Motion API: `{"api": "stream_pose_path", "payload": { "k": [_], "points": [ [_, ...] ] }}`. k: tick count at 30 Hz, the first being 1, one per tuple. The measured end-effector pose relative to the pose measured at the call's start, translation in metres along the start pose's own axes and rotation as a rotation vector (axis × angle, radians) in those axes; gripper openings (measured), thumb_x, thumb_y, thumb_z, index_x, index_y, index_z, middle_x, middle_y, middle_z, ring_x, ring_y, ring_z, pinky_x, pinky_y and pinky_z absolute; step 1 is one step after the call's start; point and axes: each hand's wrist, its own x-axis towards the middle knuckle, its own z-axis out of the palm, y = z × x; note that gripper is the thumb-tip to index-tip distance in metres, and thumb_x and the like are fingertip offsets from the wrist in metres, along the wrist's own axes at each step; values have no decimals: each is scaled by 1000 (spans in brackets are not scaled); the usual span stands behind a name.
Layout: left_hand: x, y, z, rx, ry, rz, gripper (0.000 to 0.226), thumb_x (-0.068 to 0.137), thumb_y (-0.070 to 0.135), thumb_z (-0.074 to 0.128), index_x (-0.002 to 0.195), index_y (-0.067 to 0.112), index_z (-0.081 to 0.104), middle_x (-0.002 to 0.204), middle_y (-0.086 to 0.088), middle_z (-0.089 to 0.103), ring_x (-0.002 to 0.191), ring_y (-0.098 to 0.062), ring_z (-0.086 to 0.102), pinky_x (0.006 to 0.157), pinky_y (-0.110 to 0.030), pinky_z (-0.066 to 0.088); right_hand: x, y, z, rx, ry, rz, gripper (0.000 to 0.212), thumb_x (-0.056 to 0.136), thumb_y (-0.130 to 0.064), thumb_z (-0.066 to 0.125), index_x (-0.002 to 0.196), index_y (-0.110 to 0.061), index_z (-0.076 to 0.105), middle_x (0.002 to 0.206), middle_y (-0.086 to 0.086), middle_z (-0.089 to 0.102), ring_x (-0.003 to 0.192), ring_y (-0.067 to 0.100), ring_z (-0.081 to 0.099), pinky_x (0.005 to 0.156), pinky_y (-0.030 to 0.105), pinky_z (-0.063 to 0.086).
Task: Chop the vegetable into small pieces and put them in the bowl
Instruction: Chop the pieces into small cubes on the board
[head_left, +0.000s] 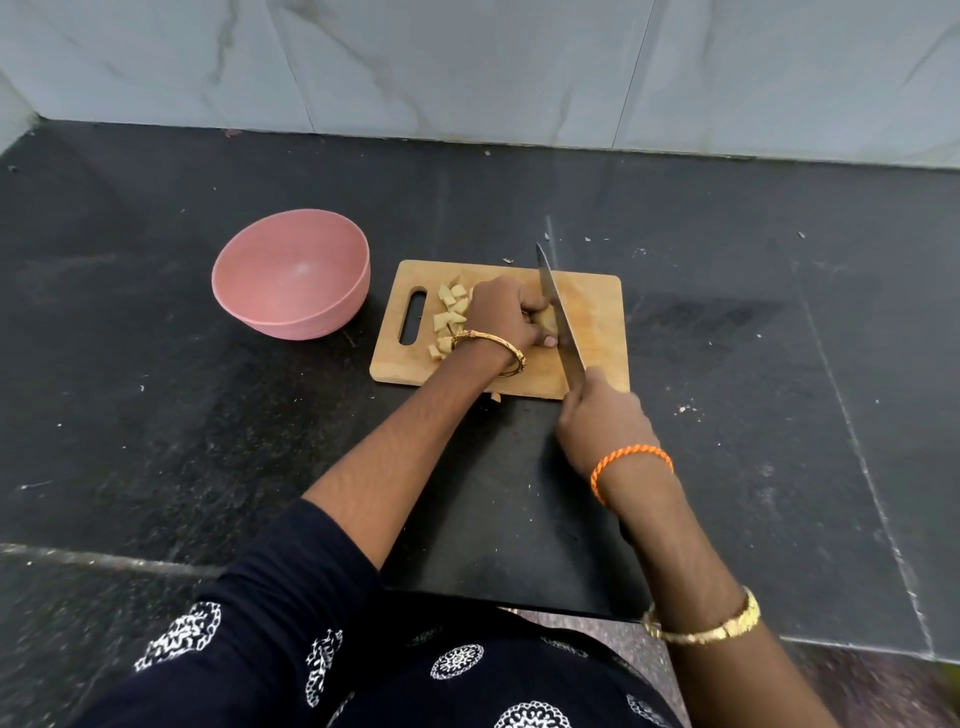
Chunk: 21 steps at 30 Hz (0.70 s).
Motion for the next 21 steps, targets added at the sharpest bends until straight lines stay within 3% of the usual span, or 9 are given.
{"api": "stream_pose_path", "payload": {
  "k": [3, 6, 8, 11, 14, 21],
  "points": [
    [1, 0, 0, 5, -12, -6, 41, 63, 8, 83, 102, 2, 70, 96, -12, 72, 85, -19, 67, 84, -30, 54, -16, 16, 4, -1, -16, 0, 17, 99, -25, 31, 97, -11, 40, 82, 11, 45, 81, 35, 47, 73, 36, 39],
    [-2, 1, -2, -1, -17, 2, 28, 61, 9, 85, 86, 3, 73, 88, -10, 72, 83, -16, 63, 86, -29, 52, -23, 37, -6, 105, -50, -10, 20, 97, -25, 33, 88, -13, 46, 89, 16, 56, 87, 35, 51, 74, 33, 40],
    [-3, 1, -3, -31, -12, -15, 42, 59, 10, 86, 97, 1, 72, 94, -12, 72, 86, -16, 64, 85, -23, 50, -23, 44, -14, 194, -14, -35, 24, 97, -24, 35, 79, -15, 49, 80, 11, 58, 94, 35, 52, 71, 31, 36],
    [-3, 1, -2, -35, -5, -25, 49, 57, 14, 87, 100, 0, 70, 97, -12, 72, 83, -14, 63, 79, -19, 47, -12, 40, -18, 248, 35, -80, 31, 98, -25, 35, 68, -17, 42, 73, 8, 54, 89, 33, 51, 65, 31, 33],
    [-3, 0, -1, -37, 8, -30, 52, 57, 15, 87, 104, 2, 69, 100, -12, 72, 87, -17, 66, 81, -17, 46, 2, 31, -15, 238, 56, -104, 32, 98, -26, 35, 69, -15, 40, 80, 16, 56, 73, 27, 50, 56, 31, 33],
    [-4, 0, -1, -57, 3, -34, 51, 60, 15, 86, 106, 1, 68, 99, -13, 72, 85, -15, 65, 82, -18, 47, 12, 19, -7, 184, 50, -97, 28, 98, -29, 32, 79, -14, 46, 82, 14, 54, 71, 27, 53, 66, 33, 42]
  ]
}}
